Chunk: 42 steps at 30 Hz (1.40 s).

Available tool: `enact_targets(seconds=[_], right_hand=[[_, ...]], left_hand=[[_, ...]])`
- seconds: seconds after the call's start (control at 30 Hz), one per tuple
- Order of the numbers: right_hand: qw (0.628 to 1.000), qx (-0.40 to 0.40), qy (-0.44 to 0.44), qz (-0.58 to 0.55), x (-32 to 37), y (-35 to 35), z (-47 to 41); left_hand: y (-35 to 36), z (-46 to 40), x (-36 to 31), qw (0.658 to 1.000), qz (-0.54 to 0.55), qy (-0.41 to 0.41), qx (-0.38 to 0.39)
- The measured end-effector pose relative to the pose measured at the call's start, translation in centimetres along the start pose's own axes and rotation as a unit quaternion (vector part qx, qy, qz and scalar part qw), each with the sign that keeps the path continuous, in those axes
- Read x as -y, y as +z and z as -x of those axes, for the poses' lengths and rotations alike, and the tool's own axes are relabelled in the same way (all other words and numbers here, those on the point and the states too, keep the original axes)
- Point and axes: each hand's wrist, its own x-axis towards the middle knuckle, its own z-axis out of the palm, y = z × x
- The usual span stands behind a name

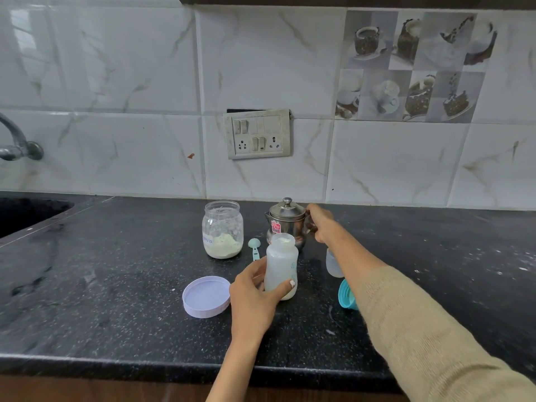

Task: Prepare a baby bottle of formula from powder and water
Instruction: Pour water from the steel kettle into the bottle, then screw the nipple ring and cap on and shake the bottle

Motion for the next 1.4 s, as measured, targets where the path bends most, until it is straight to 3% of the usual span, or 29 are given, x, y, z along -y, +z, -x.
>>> enact_targets(seconds=[0.17,0.43,0.57,0.67,0.77,0.9,1.07,1.2,1.3,1.4], right_hand=[[0.996,-0.014,-0.043,0.074,3.4,-2.3,0.8],[0.956,0.101,-0.073,0.267,6.2,-8.1,6.2],[0.905,0.176,-0.131,0.365,5.2,-10.9,10.6],[0.846,0.232,-0.205,0.434,3.6,-12.3,13.5],[0.796,0.269,-0.207,0.502,2.2,-12.7,14.8],[0.759,0.248,-0.185,0.573,0.2,-12.5,14.9],[0.764,0.178,-0.172,0.596,-1.5,-12.1,14.1],[0.781,0.181,-0.178,0.571,-1.6,-12.0,14.4],[0.796,0.196,-0.223,0.528,-0.2,-11.5,15.5],[0.786,0.185,-0.287,0.515,2.3,-9.8,16.2]], left_hand=[[0.0,-0.1,0.1,1.000,-0.001,-0.007,0.000],[-0.2,0.2,-0.4,1.000,0.002,-0.004,-0.001],[-0.2,0.4,-0.7,1.000,-0.002,-0.005,-0.004],[-0.2,0.5,-0.9,1.000,-0.005,-0.006,-0.003],[-0.2,0.5,-0.9,1.000,-0.010,-0.008,-0.007],[-0.2,0.5,-0.9,1.000,-0.010,-0.011,-0.007],[-0.2,0.7,-1.1,1.000,-0.008,-0.015,-0.005],[-0.3,0.7,-1.1,1.000,-0.006,-0.016,-0.004],[-0.2,0.6,-1.0,1.000,-0.005,-0.015,-0.007],[-0.1,0.3,-0.7,1.000,-0.005,-0.015,-0.009]])
